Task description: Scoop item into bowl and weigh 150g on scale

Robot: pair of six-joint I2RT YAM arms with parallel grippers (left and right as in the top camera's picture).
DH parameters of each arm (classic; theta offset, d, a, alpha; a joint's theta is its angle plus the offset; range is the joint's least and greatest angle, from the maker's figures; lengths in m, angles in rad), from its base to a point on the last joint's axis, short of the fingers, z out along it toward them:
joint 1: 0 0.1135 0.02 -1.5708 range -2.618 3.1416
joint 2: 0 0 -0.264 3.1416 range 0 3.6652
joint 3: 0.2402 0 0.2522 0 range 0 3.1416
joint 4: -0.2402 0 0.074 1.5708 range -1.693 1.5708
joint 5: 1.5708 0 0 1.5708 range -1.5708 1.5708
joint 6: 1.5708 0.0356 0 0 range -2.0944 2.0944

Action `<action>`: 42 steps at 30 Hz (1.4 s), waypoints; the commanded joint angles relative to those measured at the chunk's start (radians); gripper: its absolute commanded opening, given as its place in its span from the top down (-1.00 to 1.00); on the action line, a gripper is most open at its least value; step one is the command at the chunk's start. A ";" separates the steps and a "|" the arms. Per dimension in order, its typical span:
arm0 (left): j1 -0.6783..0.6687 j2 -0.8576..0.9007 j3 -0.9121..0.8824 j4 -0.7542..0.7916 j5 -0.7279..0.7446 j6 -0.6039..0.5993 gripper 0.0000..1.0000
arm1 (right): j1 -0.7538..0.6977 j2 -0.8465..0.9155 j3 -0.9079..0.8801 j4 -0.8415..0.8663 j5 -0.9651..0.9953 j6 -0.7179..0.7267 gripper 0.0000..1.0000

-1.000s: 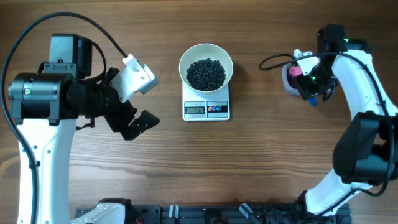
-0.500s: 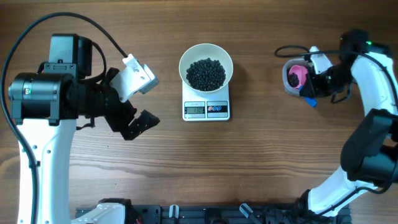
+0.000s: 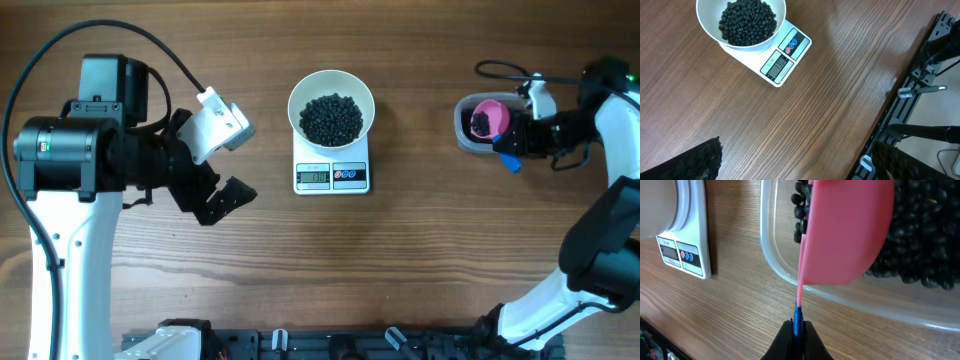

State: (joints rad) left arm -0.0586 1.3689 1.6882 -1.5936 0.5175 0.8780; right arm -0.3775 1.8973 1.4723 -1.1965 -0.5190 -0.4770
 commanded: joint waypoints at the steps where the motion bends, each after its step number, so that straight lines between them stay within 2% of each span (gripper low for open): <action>1: 0.006 -0.009 0.011 -0.001 -0.003 0.012 -1.00 | -0.026 0.015 -0.005 -0.018 -0.074 -0.034 0.92; 14: 0.006 -0.009 0.011 -0.001 -0.003 0.012 -1.00 | -0.069 0.005 -0.005 -0.114 -0.241 -0.073 0.91; 25: 0.006 -0.009 0.011 -0.001 -0.003 0.012 -1.00 | -0.051 -0.107 -0.004 -0.115 -0.449 -0.069 0.91; 36: 0.006 -0.009 0.011 -0.001 -0.003 0.012 -1.00 | 0.168 -0.199 -0.004 -0.098 -0.448 0.032 0.91; 42: 0.006 -0.009 0.011 -0.001 -0.003 0.012 -1.00 | 0.311 -0.199 -0.004 -0.026 -0.448 0.111 0.91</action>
State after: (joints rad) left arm -0.0586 1.3689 1.6882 -1.5936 0.5175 0.8780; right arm -0.1169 1.7218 1.4723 -1.2480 -0.9276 -0.4232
